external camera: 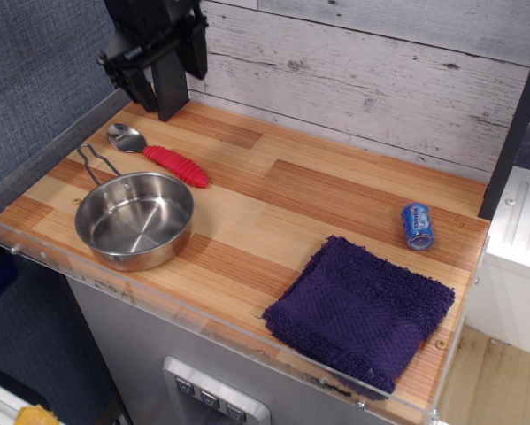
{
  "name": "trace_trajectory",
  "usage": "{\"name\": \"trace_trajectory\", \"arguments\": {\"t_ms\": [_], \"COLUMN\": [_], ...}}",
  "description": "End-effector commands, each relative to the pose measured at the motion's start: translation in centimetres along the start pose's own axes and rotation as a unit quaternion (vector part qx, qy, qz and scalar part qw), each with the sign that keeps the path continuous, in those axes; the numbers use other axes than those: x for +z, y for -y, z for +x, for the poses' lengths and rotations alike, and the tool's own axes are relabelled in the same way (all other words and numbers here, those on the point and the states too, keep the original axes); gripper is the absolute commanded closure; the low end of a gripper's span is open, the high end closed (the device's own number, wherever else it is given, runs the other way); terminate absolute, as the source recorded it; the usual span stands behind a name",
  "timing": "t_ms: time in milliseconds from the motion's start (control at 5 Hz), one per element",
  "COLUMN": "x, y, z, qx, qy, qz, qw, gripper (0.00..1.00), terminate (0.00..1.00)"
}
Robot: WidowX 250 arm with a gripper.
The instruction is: Pick up the red spoon and place it behind the pot
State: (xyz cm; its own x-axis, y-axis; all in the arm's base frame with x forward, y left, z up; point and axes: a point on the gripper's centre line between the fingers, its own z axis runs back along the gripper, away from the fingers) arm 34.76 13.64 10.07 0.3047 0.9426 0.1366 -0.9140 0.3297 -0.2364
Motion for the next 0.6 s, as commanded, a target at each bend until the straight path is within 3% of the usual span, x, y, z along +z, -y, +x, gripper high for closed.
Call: {"name": "trace_trajectory", "arguments": {"t_ms": [0, 200, 400], "x": [2.1, 2.1, 2.1], "y": [-0.3, -0.3, -0.3], "z": [0.23, 0.23, 0.23], "qx": [0.001, 0.001, 0.001], "qy": [0.019, 0.019, 0.019], "qz": [-0.018, -0.018, -0.018], "qw": [0.9997, 0.9997, 0.9997], "gripper": [0.0, 0.0, 0.0], "terminate": [0.0, 0.0, 1.0]}}
